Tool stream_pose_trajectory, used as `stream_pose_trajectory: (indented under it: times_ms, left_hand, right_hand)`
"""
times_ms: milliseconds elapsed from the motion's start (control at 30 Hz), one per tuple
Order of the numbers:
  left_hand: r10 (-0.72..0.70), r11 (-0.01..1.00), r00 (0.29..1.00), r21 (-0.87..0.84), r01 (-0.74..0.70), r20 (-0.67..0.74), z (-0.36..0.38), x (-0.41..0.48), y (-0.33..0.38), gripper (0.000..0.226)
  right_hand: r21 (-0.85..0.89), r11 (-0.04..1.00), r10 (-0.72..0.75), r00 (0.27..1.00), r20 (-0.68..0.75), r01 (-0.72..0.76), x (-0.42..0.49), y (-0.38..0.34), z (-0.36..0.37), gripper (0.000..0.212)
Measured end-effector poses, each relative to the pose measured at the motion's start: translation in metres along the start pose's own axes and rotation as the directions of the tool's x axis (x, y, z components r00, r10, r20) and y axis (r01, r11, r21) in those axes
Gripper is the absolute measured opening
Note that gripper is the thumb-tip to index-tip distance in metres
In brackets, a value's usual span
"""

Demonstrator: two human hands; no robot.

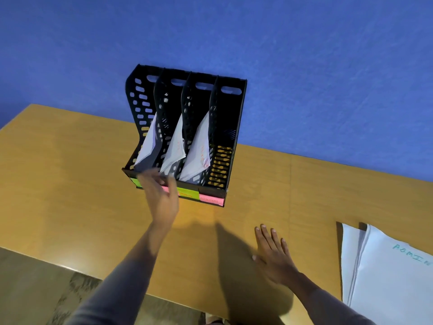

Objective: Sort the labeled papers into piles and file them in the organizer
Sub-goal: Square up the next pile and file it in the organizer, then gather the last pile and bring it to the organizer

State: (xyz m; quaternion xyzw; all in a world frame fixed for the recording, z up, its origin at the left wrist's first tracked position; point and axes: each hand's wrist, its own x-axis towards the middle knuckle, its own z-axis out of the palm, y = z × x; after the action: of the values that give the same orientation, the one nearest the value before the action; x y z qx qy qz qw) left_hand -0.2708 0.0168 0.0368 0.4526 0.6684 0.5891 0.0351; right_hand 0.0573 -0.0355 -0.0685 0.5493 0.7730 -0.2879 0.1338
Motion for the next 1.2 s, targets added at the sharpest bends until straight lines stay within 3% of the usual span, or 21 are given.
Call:
stream_pose_trajectory:
  times_ms: [67,133,267,400,533,733,867,1000,1200]
  left_hand:
    - [0.039,0.998,0.984,0.039,-0.046,0.175,0.01,-0.042,0.008,0.019]
    - [0.029,0.99,0.92,0.114,-0.08,0.39,0.019,-0.078,0.013,0.028]
    - [-0.028,0.962,0.631,0.193,-0.194,0.776,0.035,-0.131,0.015,0.043]
    - [-0.12,0.945,0.363,0.219,-0.244,0.924,0.048,-0.157,0.008,0.057]
    - [-0.224,0.883,0.213,0.29,-0.368,0.951,0.058,-0.166,0.003,0.066]
    - [-0.27,0.836,0.128,0.298,-0.461,0.954,0.068,-0.162,0.007,0.074]
    - [-0.315,0.802,0.091,0.316,-0.507,0.945,0.078,-0.155,0.013,0.08]
    - [-0.338,0.789,0.099,0.339,-0.512,0.936,0.086,-0.158,0.017,0.082]
    - [-0.357,0.801,0.127,0.373,-0.469,0.926,0.089,-0.163,0.02,0.078]
  right_hand:
    - [0.014,1.0,0.0,1.0,0.0,0.0,0.0,0.002,-0.001,0.085]
    - [0.019,1.0,-0.001,1.0,-0.022,0.002,-0.001,0.004,-0.003,0.088]
    - [0.034,0.998,0.055,0.99,-0.132,-0.051,-0.013,0.016,-0.006,0.092]
    - [0.027,0.989,0.15,0.975,-0.166,-0.147,-0.032,0.037,-0.01,0.086]
    - [-0.008,0.95,0.306,0.932,-0.193,-0.313,-0.048,0.064,-0.019,0.084]
    - [0.136,0.788,0.616,0.767,-0.18,-0.6,-0.077,0.109,-0.025,0.082]
    - [0.28,0.679,0.724,0.682,-0.102,-0.678,-0.09,0.126,-0.02,0.075]
    - [0.406,0.656,0.706,0.707,-0.032,-0.636,-0.099,0.133,-0.011,0.062]
    - [0.343,0.749,0.618,0.784,-0.053,-0.567,-0.103,0.126,-0.003,0.06]
